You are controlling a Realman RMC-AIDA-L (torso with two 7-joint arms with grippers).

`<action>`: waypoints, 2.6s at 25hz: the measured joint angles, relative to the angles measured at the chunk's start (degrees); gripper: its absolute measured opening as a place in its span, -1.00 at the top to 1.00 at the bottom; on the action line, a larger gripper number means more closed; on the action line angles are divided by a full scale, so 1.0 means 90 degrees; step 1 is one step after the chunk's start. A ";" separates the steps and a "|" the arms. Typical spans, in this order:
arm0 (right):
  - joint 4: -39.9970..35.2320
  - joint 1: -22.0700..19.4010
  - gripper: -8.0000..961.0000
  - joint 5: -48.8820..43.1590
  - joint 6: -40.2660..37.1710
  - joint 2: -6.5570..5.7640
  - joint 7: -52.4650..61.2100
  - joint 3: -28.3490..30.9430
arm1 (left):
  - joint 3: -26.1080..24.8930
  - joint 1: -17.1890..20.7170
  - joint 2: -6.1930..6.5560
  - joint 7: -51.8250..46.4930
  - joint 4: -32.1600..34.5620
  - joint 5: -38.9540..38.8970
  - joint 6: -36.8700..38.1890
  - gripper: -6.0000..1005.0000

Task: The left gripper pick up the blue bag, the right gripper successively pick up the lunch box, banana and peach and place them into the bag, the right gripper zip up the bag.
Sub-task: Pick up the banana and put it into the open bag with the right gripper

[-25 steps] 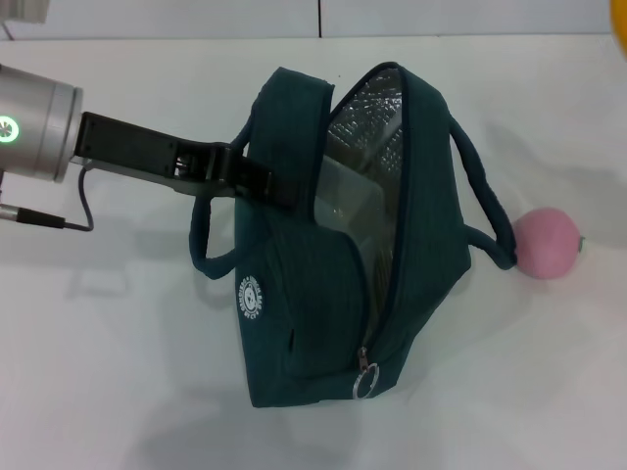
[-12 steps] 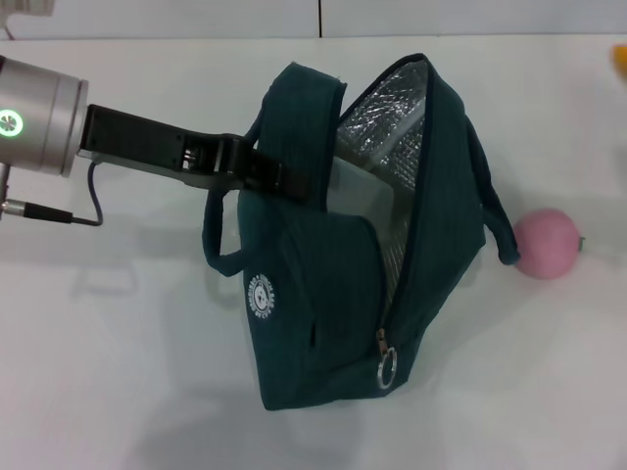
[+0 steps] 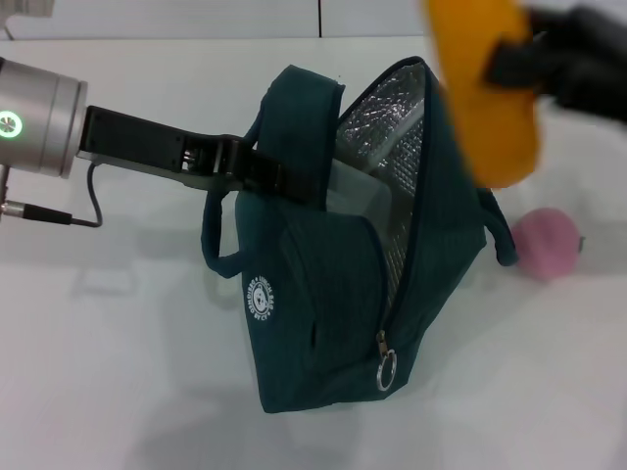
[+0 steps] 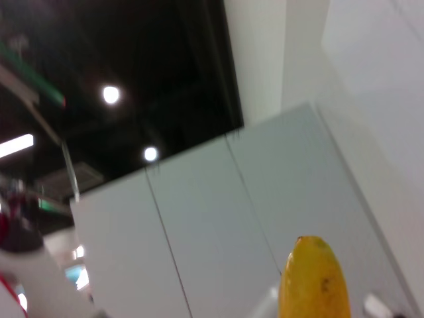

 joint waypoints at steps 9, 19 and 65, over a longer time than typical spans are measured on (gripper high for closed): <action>0.0720 0.0115 0.11 0.0112 0.0502 0.0067 -0.1828 -0.0595 | 0.0002 -0.0004 0.0002 0.0043 -0.0001 0.0000 0.0006 0.93; 0.1877 0.0263 0.11 0.0459 0.0571 0.0086 -0.3066 -0.0620 | 0.0002 -0.0016 -0.0012 0.0082 0.0002 0.0000 -0.0008 0.93; 0.3105 0.0570 0.11 0.0474 0.1005 0.0105 -0.4752 -0.1196 | 0.0001 -0.0088 -0.0029 0.0147 -0.0038 -0.0048 -0.0051 0.93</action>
